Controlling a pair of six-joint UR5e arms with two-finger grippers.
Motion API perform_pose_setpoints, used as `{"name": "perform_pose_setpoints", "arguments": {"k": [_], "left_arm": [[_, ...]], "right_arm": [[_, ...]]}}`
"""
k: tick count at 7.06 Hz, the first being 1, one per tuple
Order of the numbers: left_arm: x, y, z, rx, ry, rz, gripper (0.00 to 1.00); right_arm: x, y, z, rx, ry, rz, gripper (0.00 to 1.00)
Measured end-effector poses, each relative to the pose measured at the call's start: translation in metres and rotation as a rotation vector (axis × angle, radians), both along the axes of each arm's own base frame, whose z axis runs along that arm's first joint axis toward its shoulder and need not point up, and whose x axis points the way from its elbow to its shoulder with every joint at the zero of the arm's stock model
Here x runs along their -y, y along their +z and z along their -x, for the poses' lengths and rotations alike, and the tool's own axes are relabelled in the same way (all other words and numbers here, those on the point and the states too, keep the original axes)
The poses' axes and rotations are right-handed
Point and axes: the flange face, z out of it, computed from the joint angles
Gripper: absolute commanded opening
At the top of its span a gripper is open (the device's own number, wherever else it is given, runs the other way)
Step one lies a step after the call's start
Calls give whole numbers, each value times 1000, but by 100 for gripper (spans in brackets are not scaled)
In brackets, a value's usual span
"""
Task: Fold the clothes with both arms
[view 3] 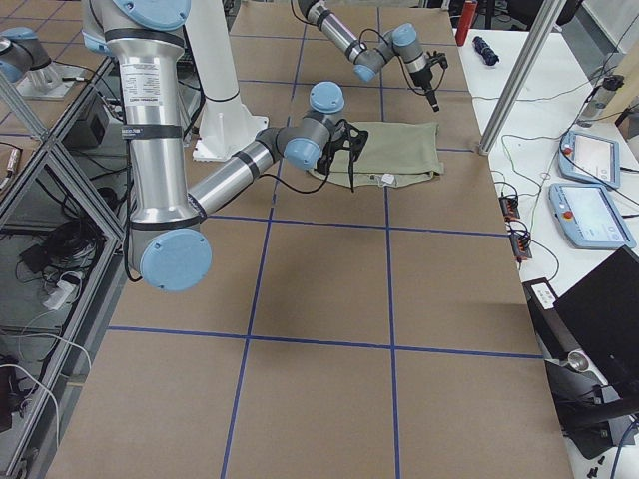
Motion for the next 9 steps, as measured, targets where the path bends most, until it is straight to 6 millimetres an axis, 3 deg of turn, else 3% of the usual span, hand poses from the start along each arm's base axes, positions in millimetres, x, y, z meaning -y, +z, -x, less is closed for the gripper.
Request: {"name": "perform_pose_setpoints", "arguments": {"k": [3,5,6,8,9], "left_arm": [[-49,40,51,-30,122,44,100],[-91,49,85,-19,167,53,100],[-112,46,100,-13,183,59,100],[-148,36,123,-13,200,60,100],[-156,37,126,-12,205,60,100]], "right_arm": [[33,9,26,-50,-40,-97,100],[51,-9,63,-157,-94,-141,100],[47,-29,96,-235,-131,-170,100],[8,-50,171,-359,-232,-234,100],[-11,-57,201,-379,-278,-254,100]]}}
